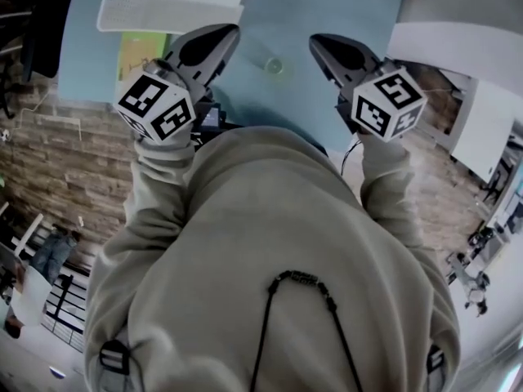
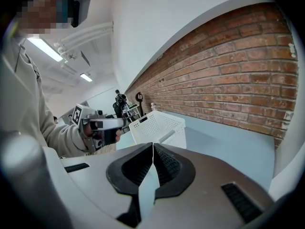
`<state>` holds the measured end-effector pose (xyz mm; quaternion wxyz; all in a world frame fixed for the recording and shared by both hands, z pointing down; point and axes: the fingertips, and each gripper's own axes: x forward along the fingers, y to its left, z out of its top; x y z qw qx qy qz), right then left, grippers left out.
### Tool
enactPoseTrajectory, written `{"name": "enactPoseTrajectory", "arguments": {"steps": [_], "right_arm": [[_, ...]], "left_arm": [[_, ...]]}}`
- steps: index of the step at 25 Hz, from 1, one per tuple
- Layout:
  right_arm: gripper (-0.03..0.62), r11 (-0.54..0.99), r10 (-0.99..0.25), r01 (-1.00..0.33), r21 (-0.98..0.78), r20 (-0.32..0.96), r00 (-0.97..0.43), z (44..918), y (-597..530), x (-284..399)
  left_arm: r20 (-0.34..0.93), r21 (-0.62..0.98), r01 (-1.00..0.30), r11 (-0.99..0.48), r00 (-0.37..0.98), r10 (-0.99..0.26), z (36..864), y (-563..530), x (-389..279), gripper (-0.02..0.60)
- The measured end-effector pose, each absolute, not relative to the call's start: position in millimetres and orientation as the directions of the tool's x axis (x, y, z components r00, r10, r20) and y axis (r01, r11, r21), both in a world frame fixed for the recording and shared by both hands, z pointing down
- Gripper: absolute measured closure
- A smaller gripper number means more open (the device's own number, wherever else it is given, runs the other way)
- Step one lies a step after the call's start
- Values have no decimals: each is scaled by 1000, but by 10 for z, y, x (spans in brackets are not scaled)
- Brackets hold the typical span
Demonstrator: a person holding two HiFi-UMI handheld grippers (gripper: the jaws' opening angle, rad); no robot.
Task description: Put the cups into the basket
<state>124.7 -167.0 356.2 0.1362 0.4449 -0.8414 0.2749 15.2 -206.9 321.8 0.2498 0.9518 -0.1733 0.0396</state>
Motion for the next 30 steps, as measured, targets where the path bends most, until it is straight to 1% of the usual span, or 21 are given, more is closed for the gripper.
{"name": "enactPoseTrajectory", "arguments": {"steps": [3, 10, 19, 22, 30], "right_arm": [[580, 458, -669, -816, -353, 468, -578, 3582, -1664, 1272], [580, 505, -652, -796, -334, 457, -606, 3496, -1663, 1202], [580, 525, -623, -783, -334, 475, -621, 3592, -1578, 1131], [580, 530, -616, -779, -336, 478, -626, 3611, -1551, 1085], [580, 537, -608, -784, -312, 501, -615, 3651, -1490, 1063]], "left_arm": [[181, 449, -357, -819, 934, -308, 3152, -2011, 178, 584], [159, 420, -375, -827, 927, -339, 3057, -1892, 164, 584], [216, 388, -440, -810, 897, -385, 3141, -1809, -7, 584], [219, 372, -432, -822, 901, -374, 3128, -1734, 27, 584], [206, 405, -429, -807, 903, -377, 3173, -1693, -22, 584]]}}
